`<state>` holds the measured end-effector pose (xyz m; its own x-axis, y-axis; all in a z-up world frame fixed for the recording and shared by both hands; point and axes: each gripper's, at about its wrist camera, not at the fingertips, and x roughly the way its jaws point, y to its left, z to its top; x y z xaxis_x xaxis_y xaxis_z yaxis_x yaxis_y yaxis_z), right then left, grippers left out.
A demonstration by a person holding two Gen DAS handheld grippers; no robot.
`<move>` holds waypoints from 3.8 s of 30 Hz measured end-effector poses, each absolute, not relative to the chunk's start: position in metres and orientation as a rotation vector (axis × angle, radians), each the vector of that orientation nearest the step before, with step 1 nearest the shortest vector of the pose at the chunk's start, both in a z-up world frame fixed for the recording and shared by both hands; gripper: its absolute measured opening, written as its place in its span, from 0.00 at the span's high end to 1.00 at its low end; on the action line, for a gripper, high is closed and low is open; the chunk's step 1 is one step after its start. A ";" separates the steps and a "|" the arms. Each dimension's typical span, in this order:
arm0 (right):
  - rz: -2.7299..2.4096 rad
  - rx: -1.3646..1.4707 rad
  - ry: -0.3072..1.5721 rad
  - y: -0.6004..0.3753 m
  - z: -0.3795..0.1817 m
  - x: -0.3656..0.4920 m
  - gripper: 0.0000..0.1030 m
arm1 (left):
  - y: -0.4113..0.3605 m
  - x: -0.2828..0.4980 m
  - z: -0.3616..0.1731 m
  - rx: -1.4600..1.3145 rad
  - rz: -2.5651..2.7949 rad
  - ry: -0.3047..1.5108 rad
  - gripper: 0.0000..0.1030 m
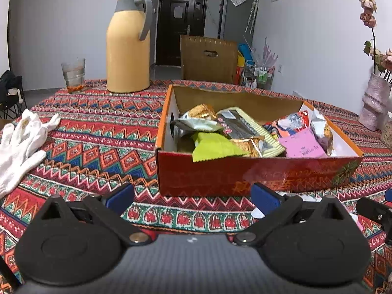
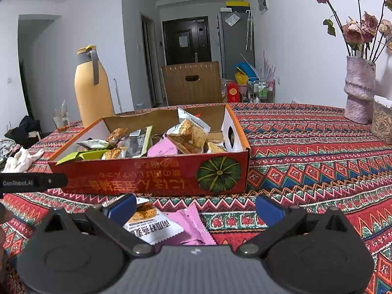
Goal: Organize snacks
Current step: 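Withdraw both grippers from the box back to the loose packets, then grasp the white oat cracker packet with the right gripper, then grasp a white cookie packet with the left gripper while the right gripper holds its packet, then carry both packets over the box and open both grippers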
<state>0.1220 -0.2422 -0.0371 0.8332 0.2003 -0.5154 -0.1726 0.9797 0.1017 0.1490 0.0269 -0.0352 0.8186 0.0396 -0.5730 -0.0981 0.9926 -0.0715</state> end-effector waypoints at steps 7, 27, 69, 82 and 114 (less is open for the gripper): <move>0.202 0.046 0.591 -0.238 -0.044 0.128 0.00 | 0.031 0.149 -0.037 -0.121 0.071 0.613 0.00; 0.369 -0.162 0.666 -0.181 -0.059 0.146 0.47 | 0.032 0.154 -0.042 -0.142 0.056 0.645 0.00; 0.234 0.092 0.509 -0.275 -0.044 0.079 0.64 | -0.063 0.135 -0.055 0.048 -0.088 0.854 0.00; 0.242 0.129 0.505 -0.282 -0.050 0.075 0.64 | -0.072 0.136 -0.067 0.052 -0.071 0.871 0.02; 0.264 0.096 0.432 -0.267 -0.028 0.060 0.64 | -0.057 0.095 -0.016 0.029 -0.085 0.699 0.45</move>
<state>0.0602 -0.2672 -0.0282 0.8746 0.2729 -0.4008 -0.2324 0.9614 0.1473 0.0950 -0.0570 -0.0164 0.7623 -0.0689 -0.6435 0.0881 0.9961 -0.0023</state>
